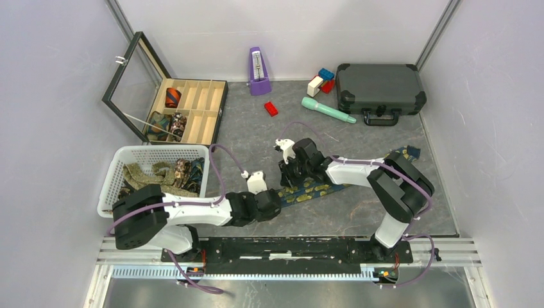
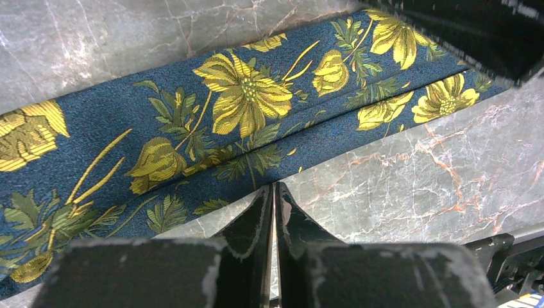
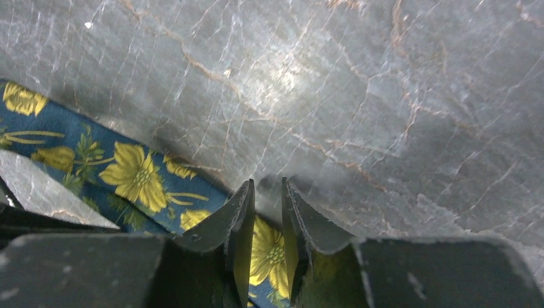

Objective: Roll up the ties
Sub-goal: Flatten out the tie at the center of the board.

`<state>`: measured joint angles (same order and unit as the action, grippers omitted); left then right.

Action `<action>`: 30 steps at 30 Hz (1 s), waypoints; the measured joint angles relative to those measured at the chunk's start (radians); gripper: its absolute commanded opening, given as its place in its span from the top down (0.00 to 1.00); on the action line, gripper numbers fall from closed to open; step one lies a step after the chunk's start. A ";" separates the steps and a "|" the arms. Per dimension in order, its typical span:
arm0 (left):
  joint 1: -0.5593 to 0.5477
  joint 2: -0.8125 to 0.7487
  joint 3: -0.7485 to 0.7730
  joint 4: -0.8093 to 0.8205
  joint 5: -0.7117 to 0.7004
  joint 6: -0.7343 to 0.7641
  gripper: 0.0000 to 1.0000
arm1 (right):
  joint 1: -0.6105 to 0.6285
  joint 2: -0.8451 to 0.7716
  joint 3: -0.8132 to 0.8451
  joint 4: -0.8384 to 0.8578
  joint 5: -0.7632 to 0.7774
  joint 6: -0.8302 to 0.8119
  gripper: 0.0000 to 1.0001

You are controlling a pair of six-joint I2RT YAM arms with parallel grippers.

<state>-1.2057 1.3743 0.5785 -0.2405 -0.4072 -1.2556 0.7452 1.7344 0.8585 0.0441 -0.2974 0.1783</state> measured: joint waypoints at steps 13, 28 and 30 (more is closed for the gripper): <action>0.043 0.005 0.000 0.018 -0.005 0.041 0.90 | 0.029 -0.090 -0.123 0.057 0.008 0.031 0.77; 0.081 0.008 0.000 0.031 -0.011 0.068 0.90 | 0.053 -0.189 -0.228 0.098 0.108 0.129 0.71; 0.082 0.006 0.000 0.027 -0.011 0.075 0.84 | 0.056 -0.202 -0.228 0.098 0.124 0.138 0.68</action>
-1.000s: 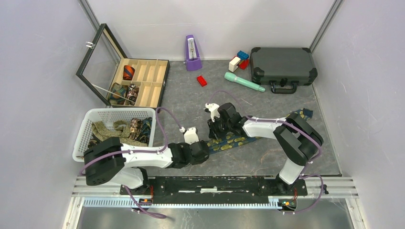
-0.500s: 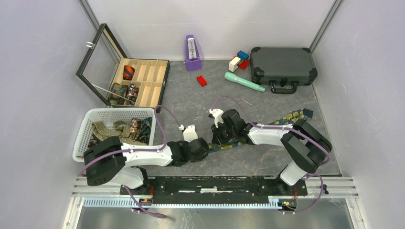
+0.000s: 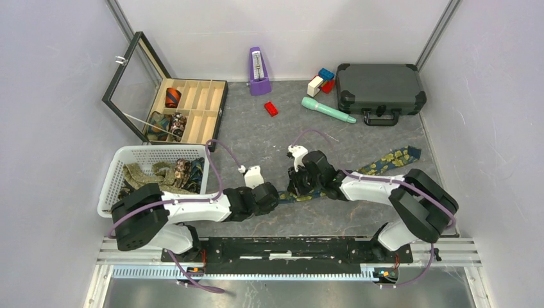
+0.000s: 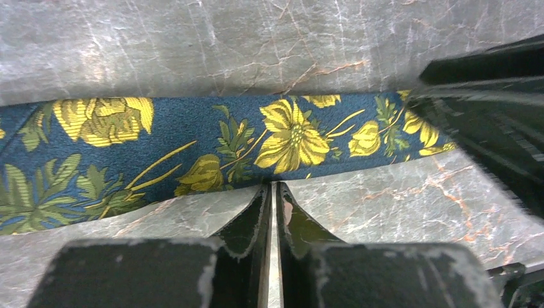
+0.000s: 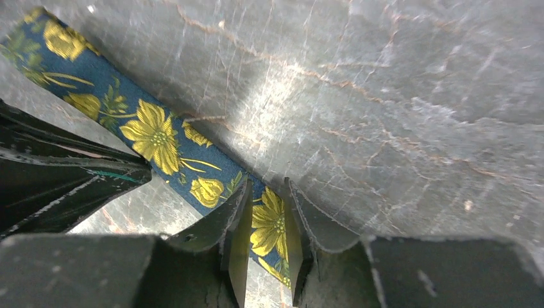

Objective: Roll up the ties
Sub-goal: Flatten out the tie at the center of the board.

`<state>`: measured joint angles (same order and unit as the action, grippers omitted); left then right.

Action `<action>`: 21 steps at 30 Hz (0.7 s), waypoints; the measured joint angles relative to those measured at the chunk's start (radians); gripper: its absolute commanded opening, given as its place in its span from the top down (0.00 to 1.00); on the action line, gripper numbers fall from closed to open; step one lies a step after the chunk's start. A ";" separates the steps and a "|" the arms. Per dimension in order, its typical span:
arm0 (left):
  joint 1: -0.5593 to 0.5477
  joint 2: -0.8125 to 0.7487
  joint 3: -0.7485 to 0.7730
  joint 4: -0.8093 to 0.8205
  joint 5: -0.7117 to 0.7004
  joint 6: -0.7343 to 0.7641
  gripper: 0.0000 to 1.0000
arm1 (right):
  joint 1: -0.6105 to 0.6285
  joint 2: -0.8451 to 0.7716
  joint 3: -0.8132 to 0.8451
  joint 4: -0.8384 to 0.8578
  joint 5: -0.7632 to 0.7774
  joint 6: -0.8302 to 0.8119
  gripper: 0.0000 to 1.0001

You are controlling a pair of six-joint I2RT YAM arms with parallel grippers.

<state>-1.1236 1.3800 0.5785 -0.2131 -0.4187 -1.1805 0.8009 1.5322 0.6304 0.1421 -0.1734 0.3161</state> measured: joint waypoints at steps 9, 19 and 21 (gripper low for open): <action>0.002 -0.068 -0.035 -0.055 -0.003 0.022 0.82 | 0.002 -0.251 -0.077 0.022 0.175 0.037 0.65; 0.002 -0.035 -0.032 0.008 -0.015 0.022 0.83 | 0.002 -0.521 -0.327 0.002 0.469 0.145 0.65; 0.004 -0.005 -0.010 0.020 -0.018 0.023 0.83 | 0.002 -0.549 -0.352 -0.021 0.520 0.165 0.65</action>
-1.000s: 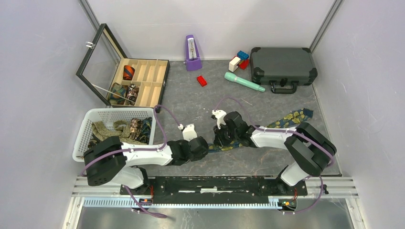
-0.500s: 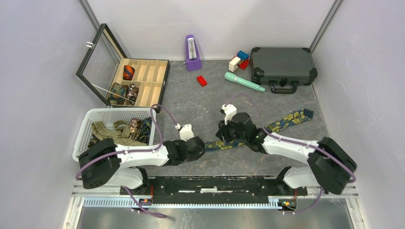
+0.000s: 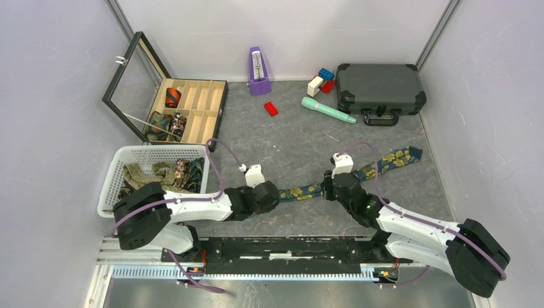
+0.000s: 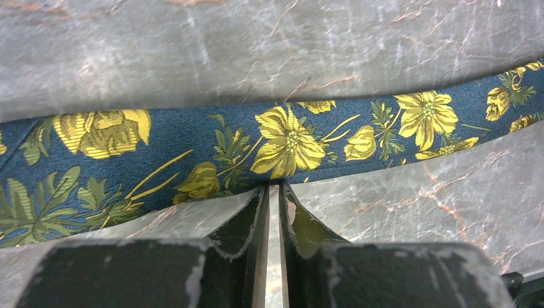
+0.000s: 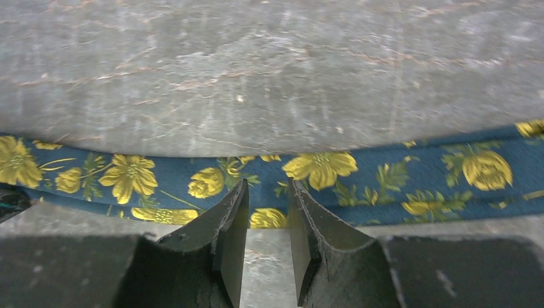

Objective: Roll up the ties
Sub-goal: Flatten out the tie at the center of the board.

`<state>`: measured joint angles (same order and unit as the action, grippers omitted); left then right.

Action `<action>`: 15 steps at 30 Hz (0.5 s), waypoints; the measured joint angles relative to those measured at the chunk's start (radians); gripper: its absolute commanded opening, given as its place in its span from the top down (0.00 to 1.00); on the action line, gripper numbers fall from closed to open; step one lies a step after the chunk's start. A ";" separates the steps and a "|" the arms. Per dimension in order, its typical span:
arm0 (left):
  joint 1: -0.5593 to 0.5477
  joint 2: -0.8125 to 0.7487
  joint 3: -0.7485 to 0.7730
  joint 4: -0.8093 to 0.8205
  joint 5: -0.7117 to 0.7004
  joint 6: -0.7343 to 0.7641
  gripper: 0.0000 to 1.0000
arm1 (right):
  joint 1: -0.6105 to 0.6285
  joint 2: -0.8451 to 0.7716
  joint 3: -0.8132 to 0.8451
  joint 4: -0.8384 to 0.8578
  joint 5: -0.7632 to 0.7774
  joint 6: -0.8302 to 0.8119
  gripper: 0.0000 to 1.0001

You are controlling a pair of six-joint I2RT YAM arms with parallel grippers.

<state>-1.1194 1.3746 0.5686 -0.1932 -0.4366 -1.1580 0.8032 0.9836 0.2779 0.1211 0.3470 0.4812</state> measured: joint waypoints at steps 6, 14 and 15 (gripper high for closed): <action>0.018 0.074 0.060 0.021 -0.002 0.017 0.83 | 0.000 -0.065 -0.005 -0.064 0.146 0.032 0.66; 0.031 0.082 0.073 0.030 0.003 0.045 0.62 | 0.000 -0.090 0.018 -0.084 0.193 0.002 0.67; 0.025 0.067 0.069 0.014 0.003 0.050 0.58 | 0.000 -0.090 0.024 -0.077 0.175 -0.011 0.67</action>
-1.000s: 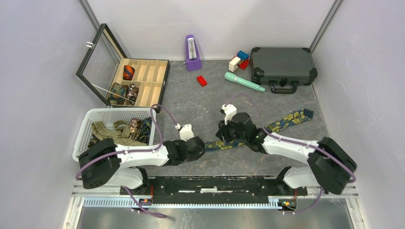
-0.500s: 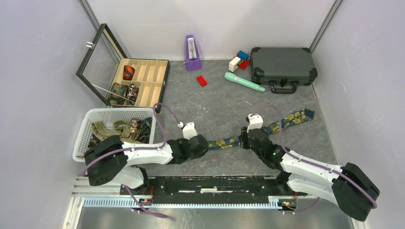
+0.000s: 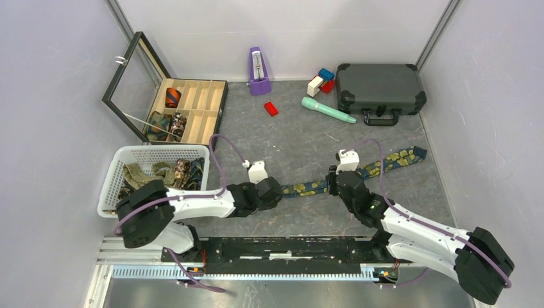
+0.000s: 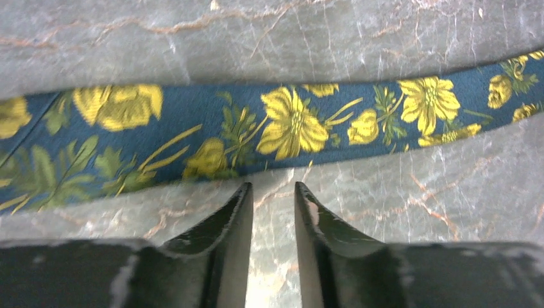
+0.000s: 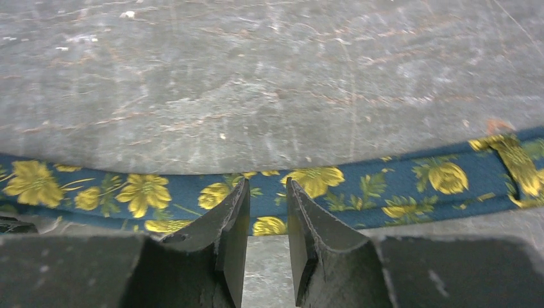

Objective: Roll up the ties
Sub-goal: Flatten out the tie at the center of the board.

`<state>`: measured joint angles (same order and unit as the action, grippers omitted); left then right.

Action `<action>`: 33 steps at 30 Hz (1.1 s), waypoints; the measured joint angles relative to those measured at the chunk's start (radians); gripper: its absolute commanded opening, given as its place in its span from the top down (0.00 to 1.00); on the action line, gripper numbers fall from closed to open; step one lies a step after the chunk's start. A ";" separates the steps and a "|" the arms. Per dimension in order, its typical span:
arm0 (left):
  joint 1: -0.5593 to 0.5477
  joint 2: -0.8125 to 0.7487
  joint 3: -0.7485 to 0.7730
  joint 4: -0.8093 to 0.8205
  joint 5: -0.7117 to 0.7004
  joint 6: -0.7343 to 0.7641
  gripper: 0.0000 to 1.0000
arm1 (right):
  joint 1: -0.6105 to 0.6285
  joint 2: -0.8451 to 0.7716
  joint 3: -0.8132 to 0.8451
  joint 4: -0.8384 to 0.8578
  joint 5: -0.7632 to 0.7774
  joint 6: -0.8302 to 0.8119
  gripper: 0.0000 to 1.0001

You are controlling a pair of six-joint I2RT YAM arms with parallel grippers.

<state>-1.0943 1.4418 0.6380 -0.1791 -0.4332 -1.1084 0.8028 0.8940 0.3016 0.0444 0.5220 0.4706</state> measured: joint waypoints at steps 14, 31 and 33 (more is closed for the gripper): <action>0.012 -0.549 -0.085 -0.381 -0.060 0.015 0.23 | 0.000 0.081 0.041 0.232 -0.440 -0.067 0.64; 0.440 -0.579 -0.249 -0.226 0.179 0.156 0.32 | 0.000 0.074 0.025 0.306 -0.600 -0.048 0.65; 0.460 -0.579 -0.266 -0.194 0.212 0.155 0.33 | 0.000 0.076 0.024 0.309 -0.607 -0.048 0.66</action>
<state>-0.6338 0.8631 0.3725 -0.3729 -0.2211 -0.9531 0.8032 0.9699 0.3252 0.3534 -0.0853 0.4221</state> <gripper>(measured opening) 0.684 0.349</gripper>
